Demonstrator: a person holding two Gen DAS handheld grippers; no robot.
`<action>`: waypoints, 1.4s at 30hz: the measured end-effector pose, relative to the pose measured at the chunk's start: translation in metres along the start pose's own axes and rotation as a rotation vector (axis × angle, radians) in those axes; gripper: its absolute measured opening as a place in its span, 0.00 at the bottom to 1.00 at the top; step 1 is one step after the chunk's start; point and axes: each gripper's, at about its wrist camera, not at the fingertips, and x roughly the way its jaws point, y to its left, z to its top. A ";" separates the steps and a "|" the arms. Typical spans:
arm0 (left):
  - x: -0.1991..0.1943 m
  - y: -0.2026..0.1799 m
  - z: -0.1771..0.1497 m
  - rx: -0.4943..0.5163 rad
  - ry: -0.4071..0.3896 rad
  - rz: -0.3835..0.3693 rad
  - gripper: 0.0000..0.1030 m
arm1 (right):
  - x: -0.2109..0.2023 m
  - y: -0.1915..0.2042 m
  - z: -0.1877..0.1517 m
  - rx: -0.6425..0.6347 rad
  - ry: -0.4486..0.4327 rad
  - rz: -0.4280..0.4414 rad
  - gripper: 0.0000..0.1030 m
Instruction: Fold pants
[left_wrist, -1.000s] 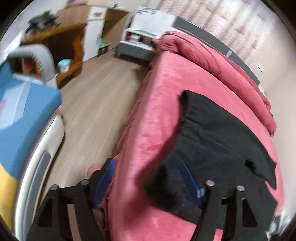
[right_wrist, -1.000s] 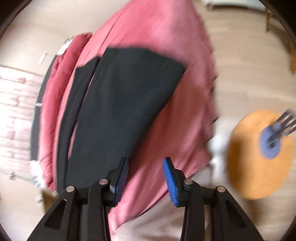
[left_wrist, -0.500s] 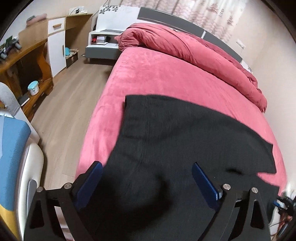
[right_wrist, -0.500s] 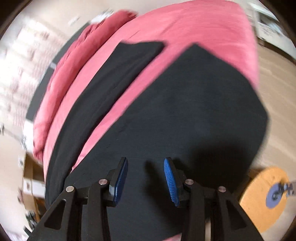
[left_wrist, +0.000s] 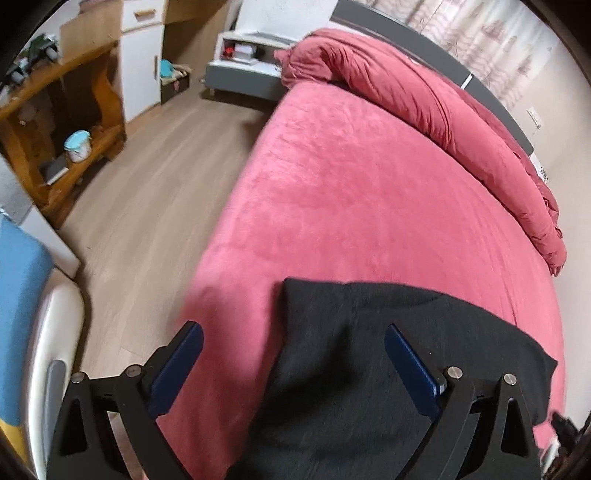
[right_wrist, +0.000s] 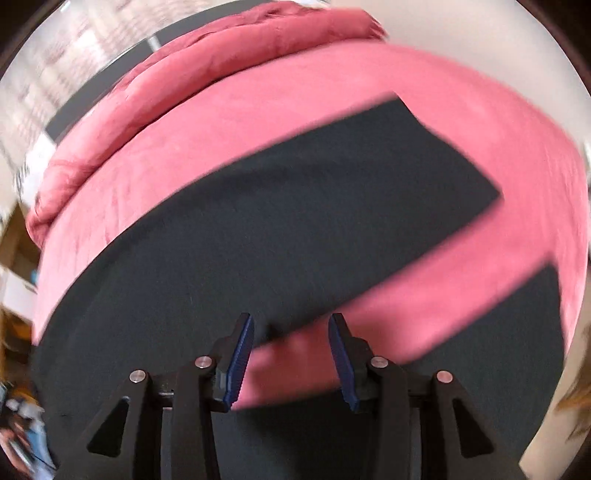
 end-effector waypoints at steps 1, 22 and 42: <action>0.008 -0.002 0.005 -0.004 0.015 -0.026 0.96 | 0.002 0.004 0.014 -0.003 -0.010 0.005 0.48; 0.071 -0.017 0.033 -0.050 0.166 -0.189 0.80 | 0.161 -0.026 0.199 0.304 0.083 -0.233 0.55; -0.006 -0.004 0.007 -0.008 0.003 -0.333 0.27 | 0.085 -0.074 0.126 0.503 -0.060 0.052 0.08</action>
